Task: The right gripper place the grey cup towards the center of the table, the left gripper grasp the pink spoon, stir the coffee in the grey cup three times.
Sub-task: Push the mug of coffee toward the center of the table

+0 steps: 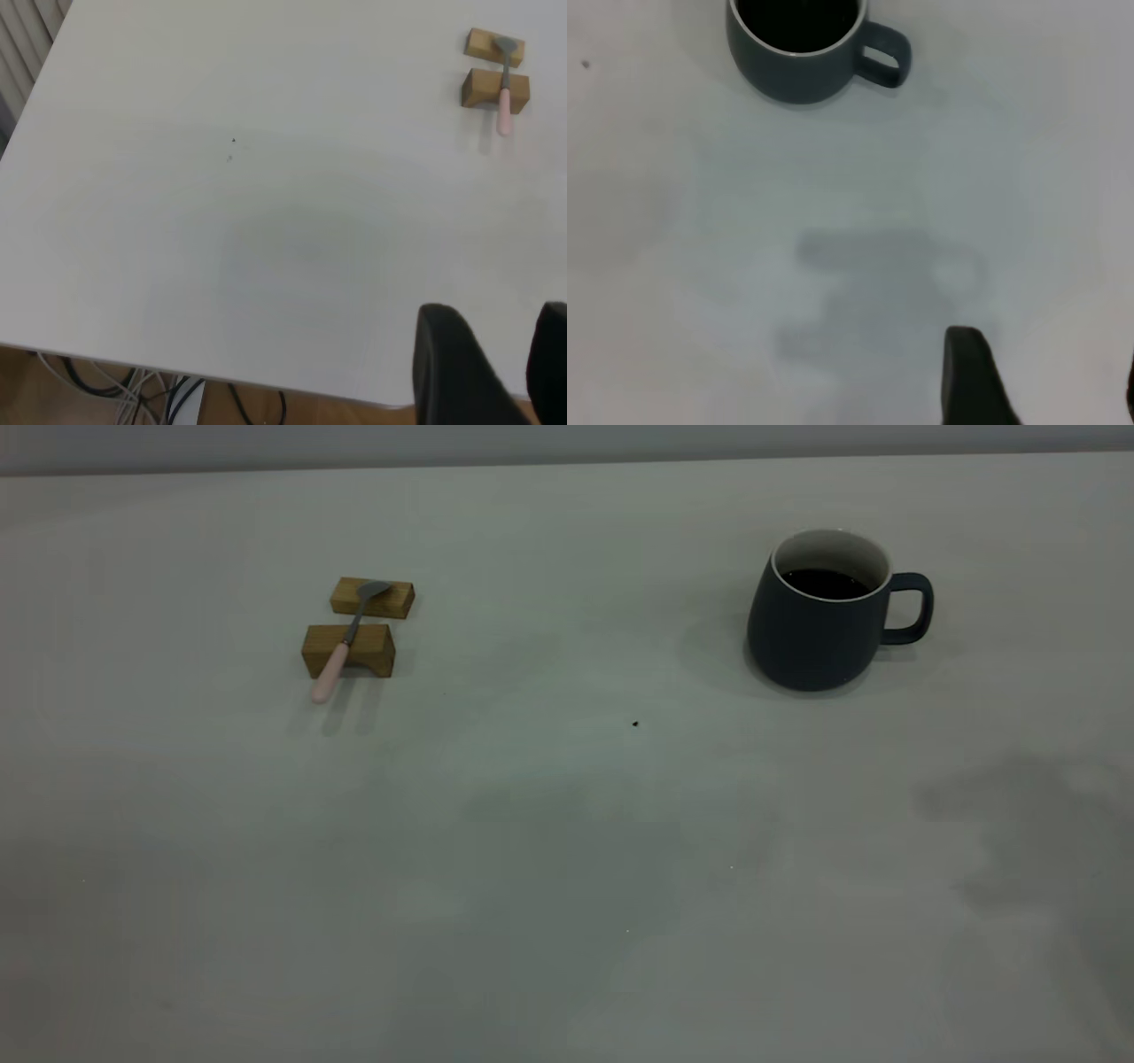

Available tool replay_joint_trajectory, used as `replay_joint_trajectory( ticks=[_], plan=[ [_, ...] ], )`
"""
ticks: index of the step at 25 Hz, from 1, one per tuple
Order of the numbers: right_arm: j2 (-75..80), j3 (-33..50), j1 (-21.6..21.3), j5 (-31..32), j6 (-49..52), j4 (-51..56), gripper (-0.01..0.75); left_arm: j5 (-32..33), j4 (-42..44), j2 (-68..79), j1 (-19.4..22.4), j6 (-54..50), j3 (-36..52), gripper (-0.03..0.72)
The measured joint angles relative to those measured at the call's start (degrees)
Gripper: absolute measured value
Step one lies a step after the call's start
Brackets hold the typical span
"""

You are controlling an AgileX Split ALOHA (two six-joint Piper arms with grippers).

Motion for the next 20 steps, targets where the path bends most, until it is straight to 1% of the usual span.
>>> replay_joint_trajectory(
  ticks=[4,7,10,13,16,18,20],
  plan=[
    [15.0,-8.7,0.0,-1.9,-7.1,0.1,0.433,0.0,0.0,0.0,0.0,0.0,0.0,0.289],
    [26.1,-15.7,-0.4,-2.9,-13.3,0.1,0.401,0.0,0.0,0.0,0.0,0.0,0.0,0.289],
    [36.0,-23.5,-1.7,-3.2,-20.9,0.3,0.348,0.0,0.0,0.0,0.0,0.0,0.0,0.289],
    [44.9,-31.6,-3.5,-3.3,-28.5,2.0,0.269,0.0,0.0,0.0,0.0,0.0,0.0,0.289],
    [51.4,-38.2,-5.2,-3.1,-32.3,5.0,0.201,0.0,0.0,0.0,0.0,0.0,0.0,0.289],
    [53.5,-41.0,-6.0,-3.0,-33.3,7.6,0.174,0.0,0.0,0.0,0.0,0.0,0.0,0.289],
    [54.2,-42.4,-6.4,-3.0,-34.5,10.2,0.164,0.0,0.0,0.0,0.0,0.0,0.0,0.289]
  ],
)
